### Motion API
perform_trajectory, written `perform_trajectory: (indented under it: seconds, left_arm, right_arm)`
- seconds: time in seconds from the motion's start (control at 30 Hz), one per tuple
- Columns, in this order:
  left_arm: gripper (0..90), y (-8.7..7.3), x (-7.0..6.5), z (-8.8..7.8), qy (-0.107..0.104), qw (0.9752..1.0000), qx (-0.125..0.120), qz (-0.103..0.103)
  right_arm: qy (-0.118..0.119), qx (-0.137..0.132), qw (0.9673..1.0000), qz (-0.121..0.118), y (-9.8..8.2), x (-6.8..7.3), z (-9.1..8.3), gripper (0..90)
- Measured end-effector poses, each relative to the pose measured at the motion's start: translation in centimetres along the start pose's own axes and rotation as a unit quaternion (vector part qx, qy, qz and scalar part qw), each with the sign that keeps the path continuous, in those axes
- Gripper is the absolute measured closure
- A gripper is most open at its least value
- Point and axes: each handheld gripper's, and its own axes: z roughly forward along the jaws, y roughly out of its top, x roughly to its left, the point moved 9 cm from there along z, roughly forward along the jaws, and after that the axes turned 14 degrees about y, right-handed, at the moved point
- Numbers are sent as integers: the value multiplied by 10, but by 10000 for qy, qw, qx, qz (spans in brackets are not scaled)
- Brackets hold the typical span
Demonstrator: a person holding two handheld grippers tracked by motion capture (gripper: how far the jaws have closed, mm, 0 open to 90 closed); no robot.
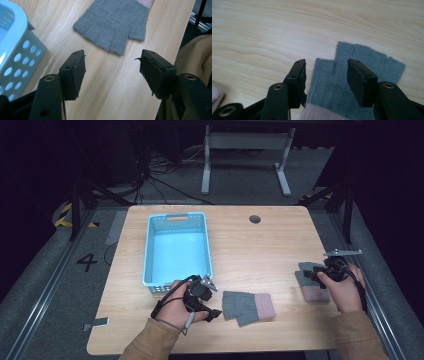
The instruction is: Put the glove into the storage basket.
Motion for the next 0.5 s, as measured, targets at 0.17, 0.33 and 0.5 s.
perform_trajectory:
  seconds: [0.17,0.33,0.5]
  left_arm:
    - [380,-1,1,0,24,10000,-19,-16]
    - [379,-1,1,0,15,10000,-10,-7]
    - [377,0,0,0,15,10000,-28,-12]
  right_arm:
    - [-194,87,9995,225,-6,-13,6,489]
    - [-335,179,9987,328,-11,-20,7,487]
    - [-377,321,9975,508,-17,-23,10,512]
